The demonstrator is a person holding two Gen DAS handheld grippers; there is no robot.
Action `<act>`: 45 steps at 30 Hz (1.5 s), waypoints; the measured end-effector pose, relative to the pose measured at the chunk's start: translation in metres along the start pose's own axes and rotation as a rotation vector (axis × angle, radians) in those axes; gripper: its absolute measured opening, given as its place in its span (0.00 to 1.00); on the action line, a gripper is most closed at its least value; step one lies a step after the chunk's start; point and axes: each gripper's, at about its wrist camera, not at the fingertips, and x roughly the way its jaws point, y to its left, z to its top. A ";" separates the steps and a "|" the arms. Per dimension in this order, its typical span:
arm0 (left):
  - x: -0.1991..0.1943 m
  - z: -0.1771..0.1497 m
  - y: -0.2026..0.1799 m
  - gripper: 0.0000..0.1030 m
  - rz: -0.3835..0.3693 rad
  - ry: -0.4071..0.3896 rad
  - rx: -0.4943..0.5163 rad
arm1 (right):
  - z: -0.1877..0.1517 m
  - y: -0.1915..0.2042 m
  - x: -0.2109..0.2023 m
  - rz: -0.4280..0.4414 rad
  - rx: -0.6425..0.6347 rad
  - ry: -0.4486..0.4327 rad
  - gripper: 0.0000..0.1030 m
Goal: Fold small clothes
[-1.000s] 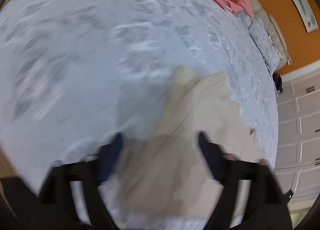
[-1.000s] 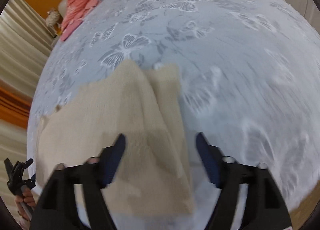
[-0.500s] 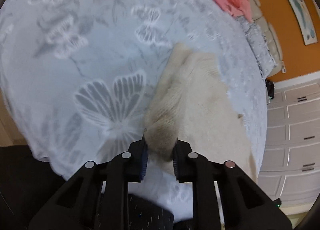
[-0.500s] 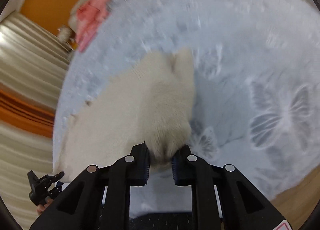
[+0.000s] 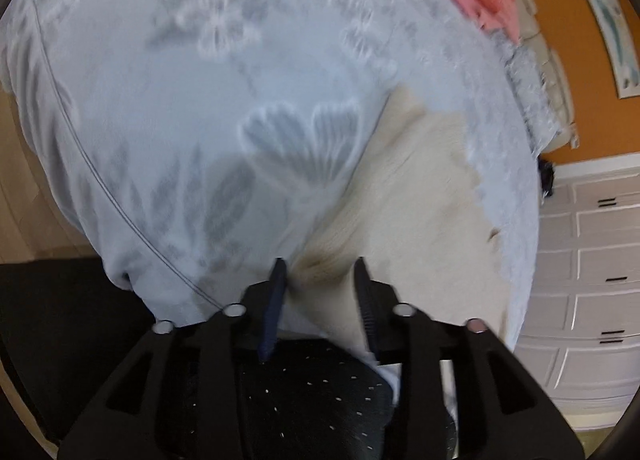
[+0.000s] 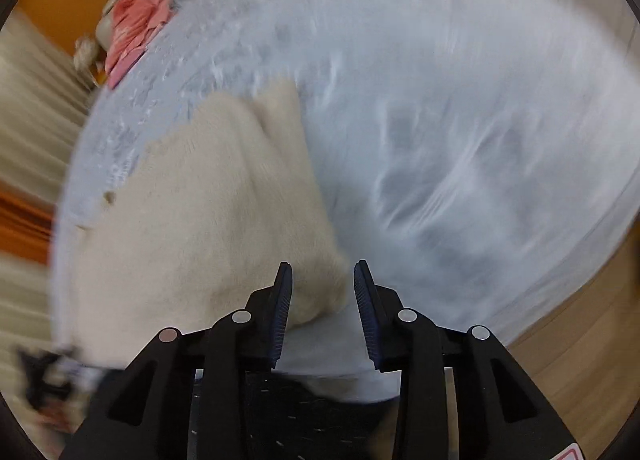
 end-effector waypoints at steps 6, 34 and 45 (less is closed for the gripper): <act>-0.016 0.033 -0.025 0.60 -0.049 -0.101 0.040 | 0.018 0.084 -0.027 0.146 -0.200 -0.044 0.31; 0.014 0.012 -0.187 0.13 -0.383 0.027 0.209 | 0.009 0.272 0.146 0.154 -0.464 0.283 0.00; 0.088 -0.093 -0.305 0.13 -0.317 0.174 0.396 | 0.023 0.134 0.057 0.321 -0.207 0.152 0.10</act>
